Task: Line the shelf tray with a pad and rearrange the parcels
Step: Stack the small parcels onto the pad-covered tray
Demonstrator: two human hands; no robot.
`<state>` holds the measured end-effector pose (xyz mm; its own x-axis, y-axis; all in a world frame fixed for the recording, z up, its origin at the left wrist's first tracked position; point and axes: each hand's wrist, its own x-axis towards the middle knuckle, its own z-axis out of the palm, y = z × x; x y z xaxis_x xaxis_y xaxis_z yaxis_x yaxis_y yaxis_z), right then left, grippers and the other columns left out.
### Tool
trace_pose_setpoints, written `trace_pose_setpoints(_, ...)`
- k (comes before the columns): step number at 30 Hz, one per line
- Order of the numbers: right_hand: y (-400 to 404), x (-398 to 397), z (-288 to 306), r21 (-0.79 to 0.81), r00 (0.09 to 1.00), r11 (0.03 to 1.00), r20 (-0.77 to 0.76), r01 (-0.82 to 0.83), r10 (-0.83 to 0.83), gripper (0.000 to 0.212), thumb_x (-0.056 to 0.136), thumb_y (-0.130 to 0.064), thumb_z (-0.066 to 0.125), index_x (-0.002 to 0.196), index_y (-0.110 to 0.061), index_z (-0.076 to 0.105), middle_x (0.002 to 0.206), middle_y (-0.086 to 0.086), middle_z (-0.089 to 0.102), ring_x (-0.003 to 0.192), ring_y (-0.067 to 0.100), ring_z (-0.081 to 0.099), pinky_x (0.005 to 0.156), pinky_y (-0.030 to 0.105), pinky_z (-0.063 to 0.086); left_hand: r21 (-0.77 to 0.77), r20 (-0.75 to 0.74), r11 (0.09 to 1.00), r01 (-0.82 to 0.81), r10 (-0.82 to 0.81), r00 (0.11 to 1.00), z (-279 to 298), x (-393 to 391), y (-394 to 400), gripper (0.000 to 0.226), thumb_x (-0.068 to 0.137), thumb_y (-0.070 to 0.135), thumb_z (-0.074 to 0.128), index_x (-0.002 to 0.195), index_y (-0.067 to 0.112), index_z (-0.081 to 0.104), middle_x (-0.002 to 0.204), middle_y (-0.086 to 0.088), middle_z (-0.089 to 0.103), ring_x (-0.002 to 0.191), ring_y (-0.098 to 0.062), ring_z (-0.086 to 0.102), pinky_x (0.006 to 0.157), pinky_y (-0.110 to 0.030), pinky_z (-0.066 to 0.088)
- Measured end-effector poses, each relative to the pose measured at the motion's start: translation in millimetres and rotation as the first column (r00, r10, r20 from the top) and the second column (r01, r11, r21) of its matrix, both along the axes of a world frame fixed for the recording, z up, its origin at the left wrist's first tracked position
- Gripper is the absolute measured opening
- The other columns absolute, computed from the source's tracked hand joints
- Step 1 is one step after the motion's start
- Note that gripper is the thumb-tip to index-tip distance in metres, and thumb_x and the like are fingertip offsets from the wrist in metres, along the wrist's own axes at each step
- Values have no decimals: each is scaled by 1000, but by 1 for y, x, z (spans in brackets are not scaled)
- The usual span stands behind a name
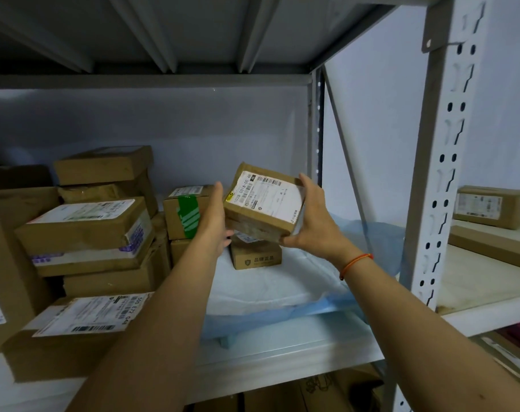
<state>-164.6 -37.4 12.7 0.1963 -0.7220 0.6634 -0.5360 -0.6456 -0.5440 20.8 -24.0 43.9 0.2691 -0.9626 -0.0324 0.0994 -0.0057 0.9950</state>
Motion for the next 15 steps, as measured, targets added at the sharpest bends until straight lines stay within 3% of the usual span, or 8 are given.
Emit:
trace_pose_setpoints(4,-1,2,-3,-199,992,976,-73,86,-102,116,62,-24,89,149,-12,13,145,8,25,135,18,31,106,37,44,5,31,999,52,-53,998,0,-2,-2,62,92,64,36,131,18,55,137,-11,56,126,-33,52,111,-49,34)
trace_pose_setpoints(7,-4,2,-1,-230,970,942,31,242,-241,110,60,-29,89,145,-14,22,141,10,29,126,16,34,102,30,43,32,17,999,40,-41,999,-2,-2,-8,63,95,59,33,146,21,36,150,-12,39,127,-34,50,110,-48,35)
trace_pose_setpoints(10,-12,0,5,-90,869,873,187,479,-458,102,61,-39,86,141,-15,27,138,14,30,123,28,37,100,34,43,80,50,996,32,-36,998,-3,-1,-15,60,99,52,30,149,19,29,153,-12,34,129,-34,48,111,-48,35)
trace_pose_setpoints(12,-19,-1,10,49,812,825,152,563,-563,98,64,-41,84,140,-13,28,138,18,29,124,35,35,100,41,43,106,99,994,40,-50,994,-4,-1,-21,57,100,47,29,148,16,31,151,-12,37,126,-31,49,106,-46,40)
trace_pose_setpoints(13,-23,0,13,115,799,808,121,578,-589,96,66,-40,84,139,-12,28,138,19,28,124,37,34,100,42,43,113,132,993,45,-60,989,-4,-2,-23,54,101,44,28,146,14,34,147,-12,42,116,-27,54,94,-42,46)
trace_pose_setpoints(15,-35,2,13,203,795,789,72,580,-603,96,66,-40,84,138,-11,28,138,19,28,125,38,33,100,43,43,117,241,992,49,-76,967,-3,-5,-28,49,102,39,26,139,10,42,132,-13,52,89,-19,54,73,-31,42)
